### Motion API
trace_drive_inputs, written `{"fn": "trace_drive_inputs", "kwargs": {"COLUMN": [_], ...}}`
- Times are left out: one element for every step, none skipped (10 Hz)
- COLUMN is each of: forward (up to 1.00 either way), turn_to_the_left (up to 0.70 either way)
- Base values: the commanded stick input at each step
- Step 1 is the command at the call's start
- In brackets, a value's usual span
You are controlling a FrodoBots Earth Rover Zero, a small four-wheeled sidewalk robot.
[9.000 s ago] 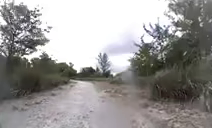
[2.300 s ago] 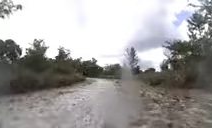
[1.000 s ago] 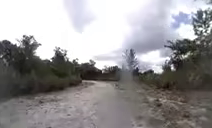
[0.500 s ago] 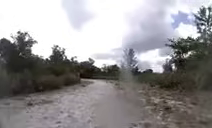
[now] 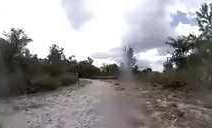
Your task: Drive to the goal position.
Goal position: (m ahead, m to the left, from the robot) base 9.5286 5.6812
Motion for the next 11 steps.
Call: {"fn": "trace_drive_inputs", "kwargs": {"forward": [0.60,0.60,0.60,0.60,0.60,0.60,0.60,0.60,0.60,0.60,0.60], "turn_to_the_left": [0.00,0.00,0.00,0.00,0.00,0.00,0.00,0.00,0.00,0.00,0.00]}}
